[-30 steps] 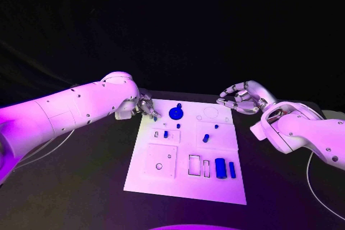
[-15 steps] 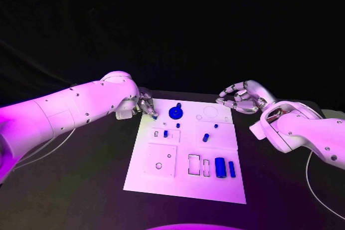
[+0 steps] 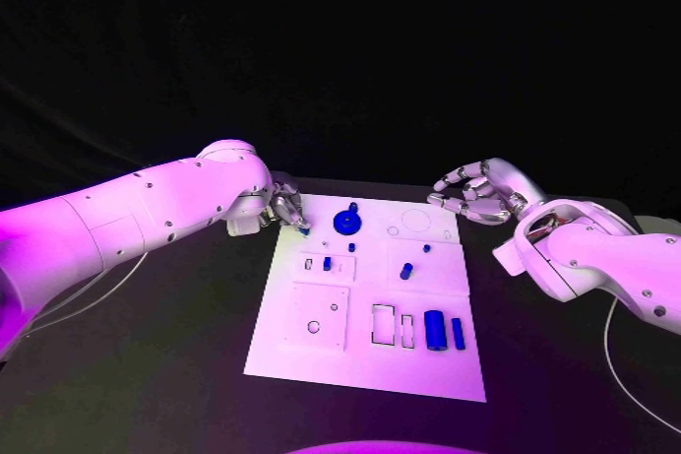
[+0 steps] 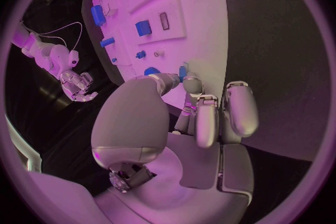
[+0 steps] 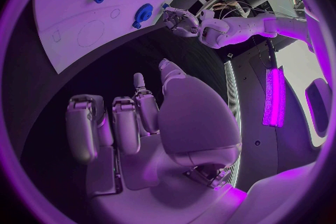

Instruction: Assemble the parts on the task board

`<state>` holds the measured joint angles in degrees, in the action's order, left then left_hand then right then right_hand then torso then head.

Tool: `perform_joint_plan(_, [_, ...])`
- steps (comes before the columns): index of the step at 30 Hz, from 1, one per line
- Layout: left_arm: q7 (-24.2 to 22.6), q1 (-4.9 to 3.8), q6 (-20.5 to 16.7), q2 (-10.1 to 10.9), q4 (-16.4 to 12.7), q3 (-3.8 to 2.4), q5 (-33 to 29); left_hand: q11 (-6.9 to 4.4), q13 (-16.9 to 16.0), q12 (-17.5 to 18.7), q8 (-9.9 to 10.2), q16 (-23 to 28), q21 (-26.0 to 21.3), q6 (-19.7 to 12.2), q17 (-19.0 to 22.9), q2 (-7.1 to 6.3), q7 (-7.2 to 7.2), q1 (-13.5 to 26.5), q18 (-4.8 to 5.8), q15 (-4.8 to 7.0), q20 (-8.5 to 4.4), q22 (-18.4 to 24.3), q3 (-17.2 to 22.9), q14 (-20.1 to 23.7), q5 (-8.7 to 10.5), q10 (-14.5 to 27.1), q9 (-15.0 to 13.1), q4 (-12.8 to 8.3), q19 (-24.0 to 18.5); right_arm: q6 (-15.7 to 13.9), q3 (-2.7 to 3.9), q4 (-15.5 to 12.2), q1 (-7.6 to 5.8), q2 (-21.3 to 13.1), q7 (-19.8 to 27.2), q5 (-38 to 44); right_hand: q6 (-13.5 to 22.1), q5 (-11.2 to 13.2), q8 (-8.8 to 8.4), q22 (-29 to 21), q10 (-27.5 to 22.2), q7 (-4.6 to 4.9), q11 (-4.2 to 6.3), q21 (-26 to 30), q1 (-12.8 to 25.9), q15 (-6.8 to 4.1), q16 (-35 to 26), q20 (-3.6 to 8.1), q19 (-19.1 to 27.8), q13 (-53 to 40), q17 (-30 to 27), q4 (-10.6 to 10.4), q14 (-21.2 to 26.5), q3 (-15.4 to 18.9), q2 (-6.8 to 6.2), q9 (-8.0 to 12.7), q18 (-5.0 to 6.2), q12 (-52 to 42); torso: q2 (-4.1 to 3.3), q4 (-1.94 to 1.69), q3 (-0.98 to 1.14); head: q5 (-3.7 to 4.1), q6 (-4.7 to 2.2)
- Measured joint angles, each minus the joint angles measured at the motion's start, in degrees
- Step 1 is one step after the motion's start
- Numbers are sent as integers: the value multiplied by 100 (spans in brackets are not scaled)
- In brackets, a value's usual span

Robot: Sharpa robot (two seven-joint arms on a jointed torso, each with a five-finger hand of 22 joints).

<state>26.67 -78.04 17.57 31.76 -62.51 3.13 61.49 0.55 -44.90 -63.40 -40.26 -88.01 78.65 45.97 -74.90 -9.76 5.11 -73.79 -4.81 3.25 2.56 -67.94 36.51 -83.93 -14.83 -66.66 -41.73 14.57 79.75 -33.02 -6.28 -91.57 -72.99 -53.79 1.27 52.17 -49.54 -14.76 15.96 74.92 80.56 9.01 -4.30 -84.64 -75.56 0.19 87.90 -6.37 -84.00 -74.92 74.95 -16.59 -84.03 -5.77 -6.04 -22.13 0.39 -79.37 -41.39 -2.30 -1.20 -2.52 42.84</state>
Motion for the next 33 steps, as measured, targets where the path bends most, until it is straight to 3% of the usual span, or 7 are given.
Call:
perform_joint_plan(7, [-37,3,-138,207,-259,-4,-125,-33,-132,-119,-34,-29,55,81,0,-128,-32,129,0,0,1,-92,108,-1,-72,-144,-2,-19,1,0,0,-5,1,-10,2,-3,0,0,0,0,0,0,0,0,0,0,0,0,0,0,-1,0,0,0,0,0,0,0,1,-1,-1,-13,-15])
perform_joint_plan(9, [-50,5,-198,311,-417,-8,-212,-36,-189,-168,-48,-29,96,137,0,-173,-32,219,0,-1,10,-143,256,-2,-136,-243,5,-121,53,0,0,-6,2,-15,3,-5,0,0,0,-1,0,0,0,0,0,0,0,0,0,0,-1,0,0,0,0,0,0,0,2,-4,-1,-15,-17])
perform_joint_plan(19, [-98,26,-554,838,-1263,-19,-575,-103,-418,-301,-65,-29,201,291,0,-295,-102,417,0,42,-39,-347,272,0,-534,-478,47,-107,147,-1,0,-8,2,-35,5,-12,0,0,0,-1,0,0,0,0,25,0,0,0,0,1,-1,0,0,0,25,0,0,0,5,-12,-8,-21,18])
perform_joint_plan(26, [-116,168,-794,1006,-1668,-7,-608,-106,-464,-332,-65,-29,201,302,0,-322,-112,444,0,42,-40,-357,358,0,-565,-497,65,-193,146,-1,0,-6,7,-38,6,-16,0,0,0,-2,0,0,0,0,23,0,0,0,0,1,-2,0,0,0,23,0,0,0,5,-12,-11,-29,37])
perform_joint_plan(33, [-113,300,-860,1026,-1811,16,-363,-125,-479,-332,-65,-29,201,303,0,-331,-111,453,0,42,-60,-357,358,0,-582,-516,64,-193,166,-1,0,-3,18,-33,7,-19,0,0,0,3,0,0,0,0,23,0,0,0,0,1,-2,0,0,0,23,0,0,0,2,-2,-13,-49,44])
